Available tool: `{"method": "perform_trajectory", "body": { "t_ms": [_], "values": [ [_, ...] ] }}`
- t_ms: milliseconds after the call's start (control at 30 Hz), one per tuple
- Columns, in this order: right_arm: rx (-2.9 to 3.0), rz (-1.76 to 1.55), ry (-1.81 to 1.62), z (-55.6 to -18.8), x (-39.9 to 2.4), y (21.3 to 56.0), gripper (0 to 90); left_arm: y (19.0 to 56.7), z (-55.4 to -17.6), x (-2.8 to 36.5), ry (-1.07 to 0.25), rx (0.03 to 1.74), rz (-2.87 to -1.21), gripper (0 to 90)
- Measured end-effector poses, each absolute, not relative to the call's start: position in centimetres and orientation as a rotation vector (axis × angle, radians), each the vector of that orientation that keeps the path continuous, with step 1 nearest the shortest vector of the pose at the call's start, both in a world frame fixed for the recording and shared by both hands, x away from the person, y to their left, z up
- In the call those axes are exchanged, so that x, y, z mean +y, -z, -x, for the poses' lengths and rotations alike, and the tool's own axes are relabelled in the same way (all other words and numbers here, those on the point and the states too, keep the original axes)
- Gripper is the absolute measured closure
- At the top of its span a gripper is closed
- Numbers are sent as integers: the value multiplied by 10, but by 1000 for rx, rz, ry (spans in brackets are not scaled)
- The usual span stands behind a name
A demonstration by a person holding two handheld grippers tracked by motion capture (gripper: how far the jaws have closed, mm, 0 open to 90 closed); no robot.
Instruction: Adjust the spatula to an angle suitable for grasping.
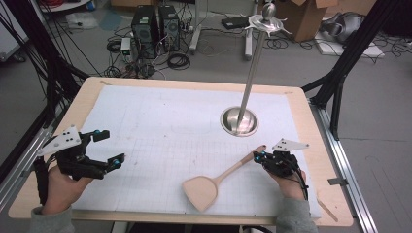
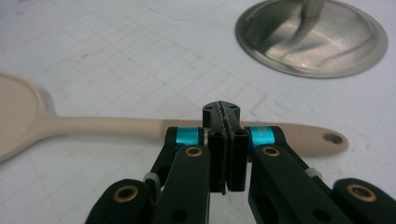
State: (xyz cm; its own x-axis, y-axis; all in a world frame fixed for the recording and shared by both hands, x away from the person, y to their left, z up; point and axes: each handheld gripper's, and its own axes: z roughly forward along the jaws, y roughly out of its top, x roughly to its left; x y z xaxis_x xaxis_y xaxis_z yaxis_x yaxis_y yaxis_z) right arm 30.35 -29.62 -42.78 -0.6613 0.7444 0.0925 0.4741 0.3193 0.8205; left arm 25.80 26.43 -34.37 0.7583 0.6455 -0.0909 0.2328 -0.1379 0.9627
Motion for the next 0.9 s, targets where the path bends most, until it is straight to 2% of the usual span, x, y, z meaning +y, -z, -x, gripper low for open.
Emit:
{"method": "perform_trajectory", "body": {
  "t_ms": [367, 900],
  "values": [
    [2289, -1138, -1218, -309, -307, 441, 900, 343, -258, 265, -411, 697, -1706, 17],
    [2356, -1100, -1158, -317, -292, 450, 900, 344, -255, 270, -412, 705, -1705, 17]
  ]
}}
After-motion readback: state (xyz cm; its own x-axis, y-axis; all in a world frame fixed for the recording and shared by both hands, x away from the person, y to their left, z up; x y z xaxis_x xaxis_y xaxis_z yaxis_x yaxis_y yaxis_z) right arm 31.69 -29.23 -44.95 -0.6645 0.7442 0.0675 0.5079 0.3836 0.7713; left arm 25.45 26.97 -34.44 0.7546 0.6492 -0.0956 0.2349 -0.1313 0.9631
